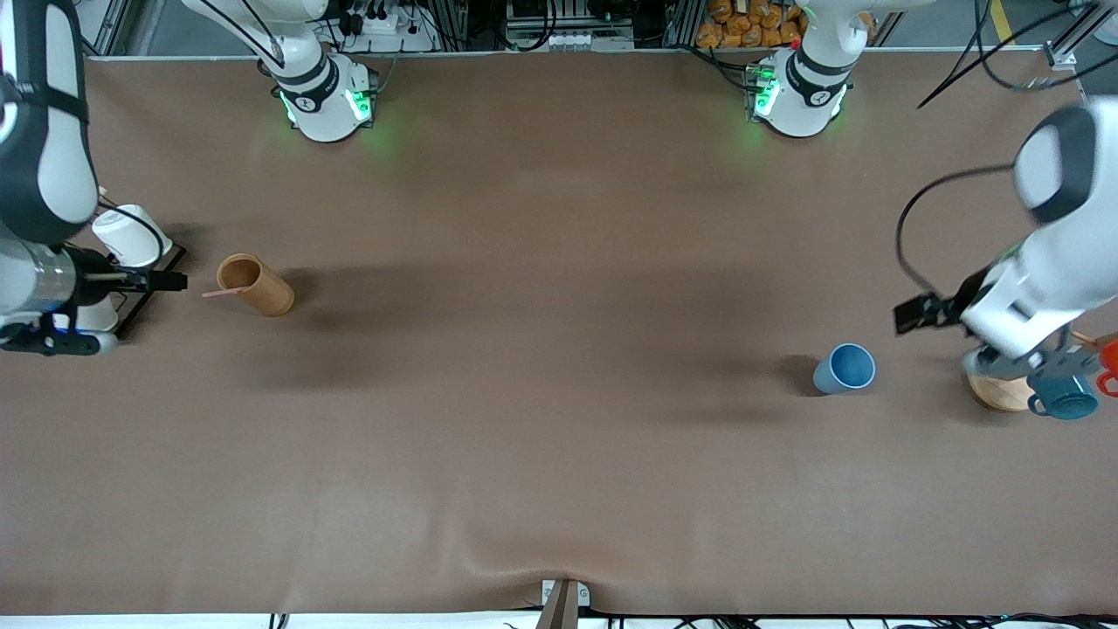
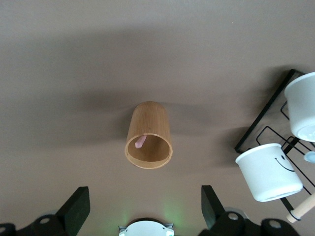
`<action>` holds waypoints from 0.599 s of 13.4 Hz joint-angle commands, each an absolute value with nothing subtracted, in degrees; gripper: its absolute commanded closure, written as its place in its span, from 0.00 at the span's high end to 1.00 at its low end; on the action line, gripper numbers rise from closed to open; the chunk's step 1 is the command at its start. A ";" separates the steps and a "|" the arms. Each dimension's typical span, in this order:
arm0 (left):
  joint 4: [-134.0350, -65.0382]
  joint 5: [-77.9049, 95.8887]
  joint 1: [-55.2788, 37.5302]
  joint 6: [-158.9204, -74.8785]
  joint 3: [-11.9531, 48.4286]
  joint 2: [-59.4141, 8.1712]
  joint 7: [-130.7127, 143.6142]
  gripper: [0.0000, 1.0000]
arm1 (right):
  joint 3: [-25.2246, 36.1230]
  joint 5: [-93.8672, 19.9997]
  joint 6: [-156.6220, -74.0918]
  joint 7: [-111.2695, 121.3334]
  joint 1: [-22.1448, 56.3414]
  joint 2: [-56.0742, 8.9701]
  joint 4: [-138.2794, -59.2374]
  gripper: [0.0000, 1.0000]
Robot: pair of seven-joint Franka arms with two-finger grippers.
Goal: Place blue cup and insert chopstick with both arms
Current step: 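Grasp the pink chopstick with the right gripper while the left gripper grasps the cup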
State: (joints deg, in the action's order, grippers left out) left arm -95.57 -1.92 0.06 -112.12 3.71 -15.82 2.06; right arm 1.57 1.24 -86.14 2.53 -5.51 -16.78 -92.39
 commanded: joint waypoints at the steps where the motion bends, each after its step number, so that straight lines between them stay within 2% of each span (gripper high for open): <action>1: -104.03 -3.07 0.35 -125.37 3.87 -16.69 1.23 1.00 | 1.05 -0.17 -87.01 1.14 -6.41 -19.15 -92.37 0.94; 4: -107.40 -5.70 0.79 -132.26 3.78 -20.47 0.18 1.00 | 1.05 -2.80 -87.10 1.14 -6.94 -21.35 -92.55 0.75; 6: -107.40 -7.12 1.14 -133.41 3.87 -22.75 0.18 1.00 | 1.05 -3.08 -87.36 1.14 -6.86 -22.58 -92.64 0.62; 8: -107.49 -7.21 2.81 -134.90 3.95 -24.43 0.09 1.00 | 1.05 -3.08 -87.89 1.14 -6.86 -23.20 -92.64 0.60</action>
State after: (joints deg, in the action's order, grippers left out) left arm -107.24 -5.82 1.03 -133.09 3.58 -23.55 0.95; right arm 1.73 -2.10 -87.51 1.76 -5.86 -22.76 -92.70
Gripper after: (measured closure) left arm 0.000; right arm 0.388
